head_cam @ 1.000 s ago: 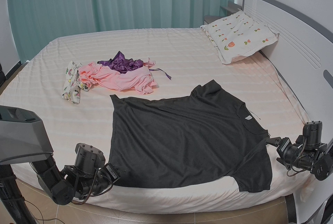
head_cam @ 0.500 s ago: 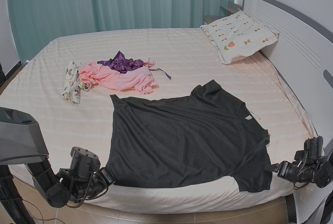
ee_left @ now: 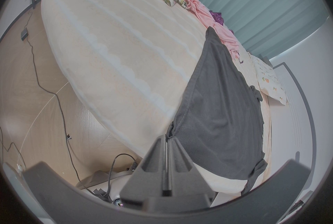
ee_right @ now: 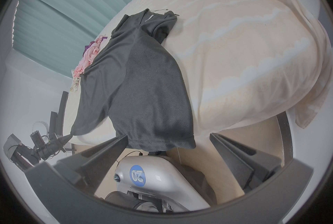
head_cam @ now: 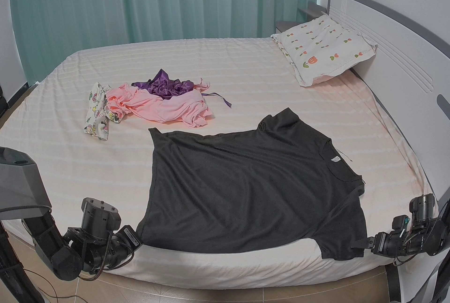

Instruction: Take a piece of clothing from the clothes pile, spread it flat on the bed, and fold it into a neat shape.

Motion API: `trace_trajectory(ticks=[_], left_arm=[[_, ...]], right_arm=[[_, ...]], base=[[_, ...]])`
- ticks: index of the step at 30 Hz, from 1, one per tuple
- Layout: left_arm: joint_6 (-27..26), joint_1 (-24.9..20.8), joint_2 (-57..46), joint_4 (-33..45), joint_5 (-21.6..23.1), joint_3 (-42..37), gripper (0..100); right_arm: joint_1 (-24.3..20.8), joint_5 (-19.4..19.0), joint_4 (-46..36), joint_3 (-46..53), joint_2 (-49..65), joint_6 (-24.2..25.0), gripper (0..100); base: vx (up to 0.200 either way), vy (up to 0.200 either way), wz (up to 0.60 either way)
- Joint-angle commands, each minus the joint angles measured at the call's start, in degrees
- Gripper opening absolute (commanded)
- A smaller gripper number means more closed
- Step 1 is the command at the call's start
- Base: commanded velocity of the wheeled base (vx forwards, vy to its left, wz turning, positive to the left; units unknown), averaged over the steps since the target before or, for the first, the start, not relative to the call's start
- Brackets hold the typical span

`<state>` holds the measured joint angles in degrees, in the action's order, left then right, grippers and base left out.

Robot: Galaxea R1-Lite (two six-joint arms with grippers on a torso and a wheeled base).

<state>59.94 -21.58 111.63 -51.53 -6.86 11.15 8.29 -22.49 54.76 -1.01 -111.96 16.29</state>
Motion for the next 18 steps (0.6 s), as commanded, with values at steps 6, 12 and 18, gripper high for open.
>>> trace_trajectory(ticks=[6, 12, 18], left_arm=[[-1.14, 2.07, -1.50, 0.20, -0.08, -0.70, 0], [-1.93, 2.07, -1.85, 0.20, -0.08, -1.49, 0], [-2.02, 1.63, -2.29, 0.20, 0.10, -1.57, 0]], right_arm=[[-0.12, -0.27, 5.44, 0.66, -5.82, -0.99, 100], [-1.61, -0.27, 8.96, 1.01, -8.54, -1.08, 100], [-3.37, -0.36, 8.70, 1.01, -8.89, -0.99, 100]], base=[[0.000, 0.000, 0.00], [0.000, 0.000, 0.00], [0.000, 0.000, 0.00]])
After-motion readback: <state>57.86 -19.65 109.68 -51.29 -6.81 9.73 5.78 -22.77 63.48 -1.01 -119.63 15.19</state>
